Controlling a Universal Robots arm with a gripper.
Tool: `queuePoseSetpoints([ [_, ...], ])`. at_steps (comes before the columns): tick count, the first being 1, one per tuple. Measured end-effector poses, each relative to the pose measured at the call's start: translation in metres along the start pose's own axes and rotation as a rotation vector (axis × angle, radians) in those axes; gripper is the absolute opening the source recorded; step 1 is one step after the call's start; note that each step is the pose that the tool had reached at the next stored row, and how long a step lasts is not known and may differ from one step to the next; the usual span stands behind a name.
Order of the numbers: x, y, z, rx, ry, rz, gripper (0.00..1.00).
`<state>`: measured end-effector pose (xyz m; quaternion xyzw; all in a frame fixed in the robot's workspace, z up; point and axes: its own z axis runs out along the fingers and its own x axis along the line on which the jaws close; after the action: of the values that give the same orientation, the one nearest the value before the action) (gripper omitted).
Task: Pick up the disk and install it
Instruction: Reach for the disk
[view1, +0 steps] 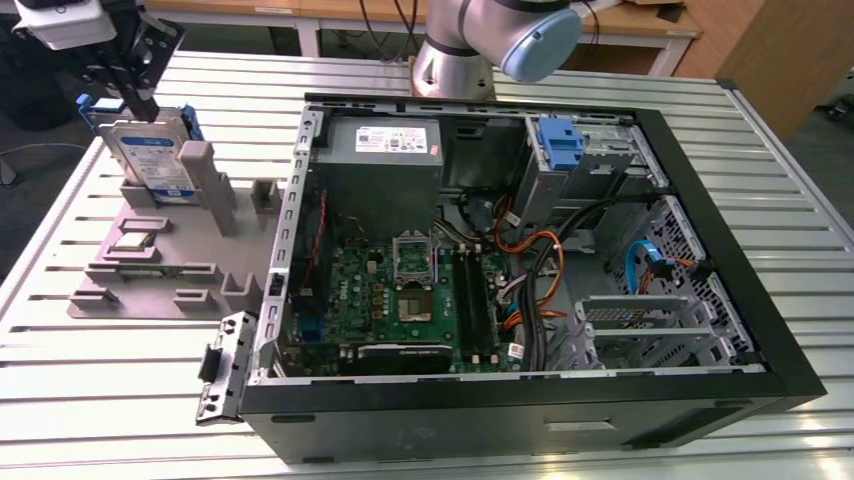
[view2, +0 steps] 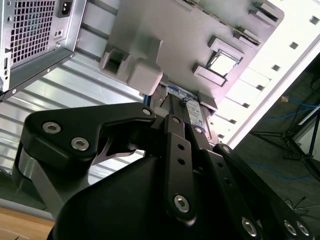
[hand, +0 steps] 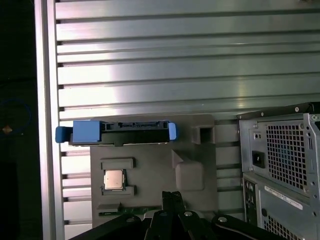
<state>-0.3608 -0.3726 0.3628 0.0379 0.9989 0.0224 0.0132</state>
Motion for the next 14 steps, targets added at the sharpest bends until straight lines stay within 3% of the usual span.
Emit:
queuePoseSetpoints([
  [14,0.0122,0.0097,0.0059,-0.0002,0.0001,0.000,0.11],
])
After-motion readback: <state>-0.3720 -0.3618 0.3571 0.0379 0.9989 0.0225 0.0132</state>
